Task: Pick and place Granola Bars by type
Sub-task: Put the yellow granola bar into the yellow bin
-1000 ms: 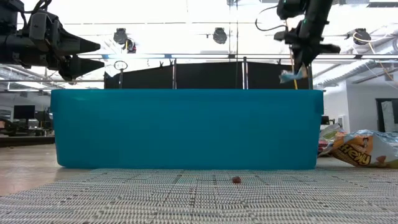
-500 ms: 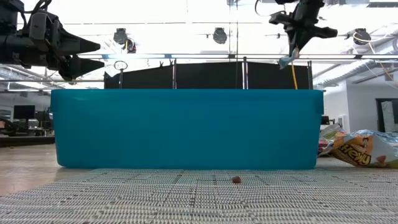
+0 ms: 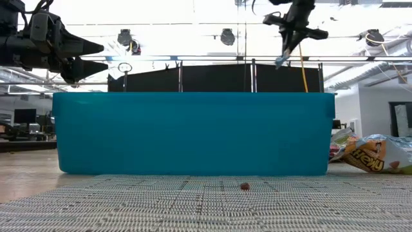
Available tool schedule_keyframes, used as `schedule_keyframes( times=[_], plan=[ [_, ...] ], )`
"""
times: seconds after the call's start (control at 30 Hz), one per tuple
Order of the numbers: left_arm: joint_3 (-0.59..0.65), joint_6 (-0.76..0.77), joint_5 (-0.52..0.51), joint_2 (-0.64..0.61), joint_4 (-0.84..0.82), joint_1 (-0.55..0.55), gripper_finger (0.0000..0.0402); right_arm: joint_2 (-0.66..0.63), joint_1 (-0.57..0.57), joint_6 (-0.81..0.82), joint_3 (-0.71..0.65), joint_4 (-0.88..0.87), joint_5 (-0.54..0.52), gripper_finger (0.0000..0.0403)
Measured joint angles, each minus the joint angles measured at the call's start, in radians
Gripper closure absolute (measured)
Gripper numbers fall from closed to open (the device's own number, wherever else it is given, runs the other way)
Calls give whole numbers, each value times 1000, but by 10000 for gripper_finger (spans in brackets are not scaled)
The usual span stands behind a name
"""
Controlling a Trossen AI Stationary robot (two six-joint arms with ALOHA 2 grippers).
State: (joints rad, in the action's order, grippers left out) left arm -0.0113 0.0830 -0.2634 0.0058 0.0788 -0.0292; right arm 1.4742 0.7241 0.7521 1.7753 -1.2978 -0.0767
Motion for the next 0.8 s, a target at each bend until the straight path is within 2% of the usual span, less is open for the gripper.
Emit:
schedule_keyframes(
  times=[0.27, 0.8],
  plan=[
    [0, 0, 0, 0, 0, 0, 9, 110, -45, 30, 46, 88, 1, 399],
    [0, 0, 0, 0, 0, 0, 9, 278, -116, 85, 48, 211, 3, 400]
  ],
)
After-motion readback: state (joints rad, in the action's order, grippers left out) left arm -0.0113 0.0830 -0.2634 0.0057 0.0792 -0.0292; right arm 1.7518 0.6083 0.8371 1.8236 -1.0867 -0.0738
